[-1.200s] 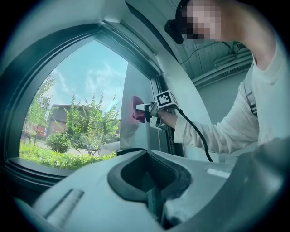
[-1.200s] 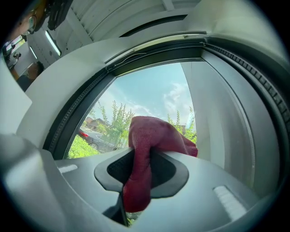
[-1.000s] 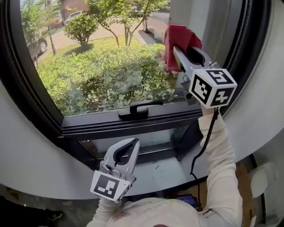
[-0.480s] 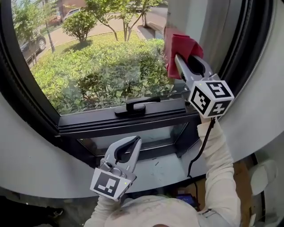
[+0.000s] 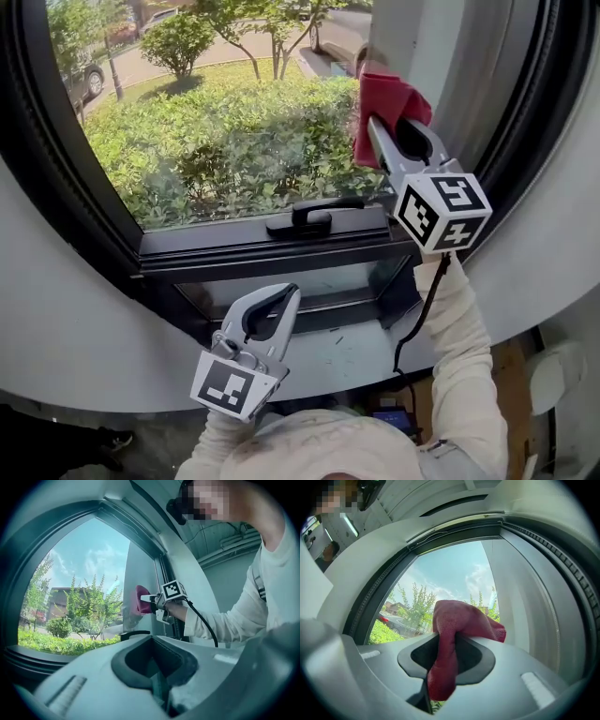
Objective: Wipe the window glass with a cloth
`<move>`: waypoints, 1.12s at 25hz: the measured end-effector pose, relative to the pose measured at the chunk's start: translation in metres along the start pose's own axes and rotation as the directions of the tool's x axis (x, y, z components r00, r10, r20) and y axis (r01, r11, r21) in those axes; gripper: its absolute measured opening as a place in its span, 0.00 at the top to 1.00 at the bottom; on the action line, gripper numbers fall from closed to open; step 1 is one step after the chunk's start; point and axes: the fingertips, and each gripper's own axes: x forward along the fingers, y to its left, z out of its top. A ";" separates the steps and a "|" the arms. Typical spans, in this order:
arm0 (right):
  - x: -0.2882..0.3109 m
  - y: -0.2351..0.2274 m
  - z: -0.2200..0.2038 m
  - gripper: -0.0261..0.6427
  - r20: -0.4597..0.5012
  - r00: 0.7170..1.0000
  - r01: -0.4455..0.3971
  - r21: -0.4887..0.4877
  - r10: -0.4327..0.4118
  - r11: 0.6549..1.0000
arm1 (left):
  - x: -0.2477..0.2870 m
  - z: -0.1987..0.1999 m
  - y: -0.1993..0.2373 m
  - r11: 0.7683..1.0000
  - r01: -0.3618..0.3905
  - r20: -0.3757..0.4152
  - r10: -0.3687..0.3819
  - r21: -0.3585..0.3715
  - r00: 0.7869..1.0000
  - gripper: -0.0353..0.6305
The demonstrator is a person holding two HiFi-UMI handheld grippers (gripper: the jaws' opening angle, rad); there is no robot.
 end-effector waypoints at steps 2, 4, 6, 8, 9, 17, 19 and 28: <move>0.007 0.016 0.004 0.78 0.007 1.000 -0.008 0.000 0.008 1.000 | -0.010 0.001 0.008 1.000 -0.014 0.000 0.014 0.002 1.000 0.95; 0.015 0.034 0.008 0.78 0.016 1.000 -0.019 0.002 0.019 1.000 | -0.020 0.002 0.017 1.000 -0.030 0.002 0.030 0.002 1.000 0.95; 0.023 0.053 0.014 0.78 0.027 0.999 -0.029 0.005 0.029 1.000 | -0.032 0.004 0.026 0.999 -0.045 0.005 0.045 0.006 0.999 0.95; 0.030 0.071 0.021 0.78 0.038 0.999 -0.036 0.007 0.036 0.999 | -0.043 0.006 0.034 0.998 -0.058 0.009 0.058 0.011 0.998 0.95; 0.034 0.080 0.024 0.78 0.043 0.998 -0.040 0.008 0.040 0.999 | -0.048 0.007 0.039 0.998 -0.065 0.010 0.065 0.013 0.998 0.95; 0.064 0.157 0.041 0.78 0.085 0.992 -0.099 0.010 0.098 0.995 | -0.094 0.010 0.076 0.991 -0.136 -0.008 0.136 0.003 0.991 0.95; 0.072 0.178 0.045 0.78 0.091 0.989 -0.114 -0.006 0.114 0.993 | -0.104 0.010 0.085 0.989 -0.147 -0.006 0.147 0.004 0.989 0.95; 0.104 0.262 0.060 0.78 0.117 0.973 -0.196 -0.023 0.197 0.980 | -0.138 0.009 0.110 0.986 -0.165 0.008 0.165 0.004 0.986 0.95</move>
